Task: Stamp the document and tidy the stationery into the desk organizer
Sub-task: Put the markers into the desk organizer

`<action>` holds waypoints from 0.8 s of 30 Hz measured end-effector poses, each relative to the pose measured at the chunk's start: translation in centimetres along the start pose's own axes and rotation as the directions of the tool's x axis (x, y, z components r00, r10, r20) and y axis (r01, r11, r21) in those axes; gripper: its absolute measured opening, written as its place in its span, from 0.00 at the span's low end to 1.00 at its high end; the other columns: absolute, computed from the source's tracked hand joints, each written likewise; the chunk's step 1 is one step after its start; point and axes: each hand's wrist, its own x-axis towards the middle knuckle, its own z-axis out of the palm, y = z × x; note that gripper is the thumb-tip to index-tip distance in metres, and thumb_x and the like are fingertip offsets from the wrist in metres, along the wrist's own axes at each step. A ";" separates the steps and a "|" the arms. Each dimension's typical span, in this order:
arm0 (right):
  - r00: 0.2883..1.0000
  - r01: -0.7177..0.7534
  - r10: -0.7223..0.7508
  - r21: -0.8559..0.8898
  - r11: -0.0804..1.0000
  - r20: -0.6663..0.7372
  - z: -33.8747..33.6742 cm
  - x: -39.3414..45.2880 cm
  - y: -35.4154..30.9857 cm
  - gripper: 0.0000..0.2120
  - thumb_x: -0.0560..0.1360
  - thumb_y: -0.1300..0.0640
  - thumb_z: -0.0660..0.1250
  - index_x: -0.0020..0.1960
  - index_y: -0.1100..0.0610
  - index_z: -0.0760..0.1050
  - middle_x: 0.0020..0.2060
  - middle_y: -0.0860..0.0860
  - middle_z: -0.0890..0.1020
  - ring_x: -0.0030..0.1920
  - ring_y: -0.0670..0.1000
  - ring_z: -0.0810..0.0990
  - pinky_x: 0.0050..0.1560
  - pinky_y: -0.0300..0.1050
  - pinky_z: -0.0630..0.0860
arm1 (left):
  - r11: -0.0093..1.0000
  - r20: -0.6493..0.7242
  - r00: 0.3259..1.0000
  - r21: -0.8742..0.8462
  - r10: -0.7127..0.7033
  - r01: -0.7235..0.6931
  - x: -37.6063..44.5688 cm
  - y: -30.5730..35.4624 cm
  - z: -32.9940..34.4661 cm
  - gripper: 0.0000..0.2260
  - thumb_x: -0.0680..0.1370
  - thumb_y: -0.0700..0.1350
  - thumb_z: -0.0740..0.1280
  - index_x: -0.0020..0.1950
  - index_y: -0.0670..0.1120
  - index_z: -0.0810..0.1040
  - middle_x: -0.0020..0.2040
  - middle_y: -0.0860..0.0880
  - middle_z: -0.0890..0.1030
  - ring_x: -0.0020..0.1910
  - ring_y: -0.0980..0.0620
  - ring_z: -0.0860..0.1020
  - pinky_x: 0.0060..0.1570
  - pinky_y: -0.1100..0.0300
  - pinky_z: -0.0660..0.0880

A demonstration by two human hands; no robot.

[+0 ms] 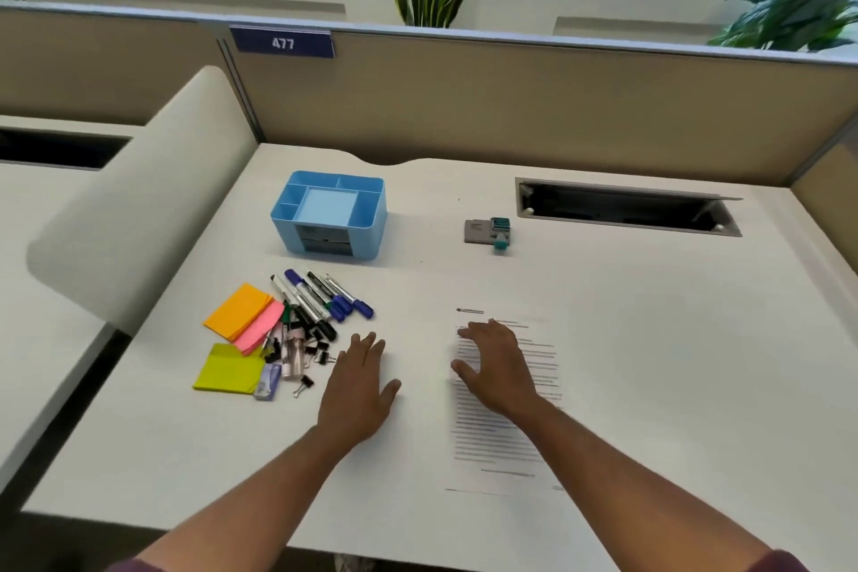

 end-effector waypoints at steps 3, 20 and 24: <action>1.000 -0.011 0.011 0.005 1.000 -0.019 2.4 1.3 -3.5 0.24 0.76 0.47 0.72 0.71 0.50 0.74 0.71 0.49 0.74 0.77 0.56 0.62 0.77 0.48 0.58 | 0.999 -0.027 1.000 0.032 0.015 -0.014 1.4 -3.9 -2.4 0.30 0.79 0.55 0.65 0.78 0.46 0.62 0.79 0.47 0.59 0.80 0.46 0.53 0.77 0.52 0.52; 0.997 -0.070 0.070 -0.003 0.998 0.033 9.2 10.3 -16.7 0.24 0.77 0.51 0.69 0.72 0.51 0.70 0.68 0.52 0.72 0.65 0.56 0.73 0.65 0.50 0.73 | 0.983 -0.102 0.979 -0.065 -0.178 0.172 10.2 -16.4 -11.2 0.24 0.77 0.48 0.68 0.71 0.42 0.70 0.68 0.40 0.70 0.65 0.38 0.69 0.62 0.46 0.70; 0.991 -0.128 0.133 -0.117 0.985 0.035 9.5 12.3 -16.8 0.25 0.78 0.54 0.68 0.74 0.50 0.69 0.69 0.53 0.72 0.65 0.57 0.74 0.64 0.51 0.75 | 0.968 -0.093 0.964 -0.052 -0.248 0.244 12.1 -16.7 -11.8 0.23 0.78 0.49 0.67 0.71 0.43 0.69 0.65 0.40 0.70 0.63 0.38 0.68 0.58 0.45 0.70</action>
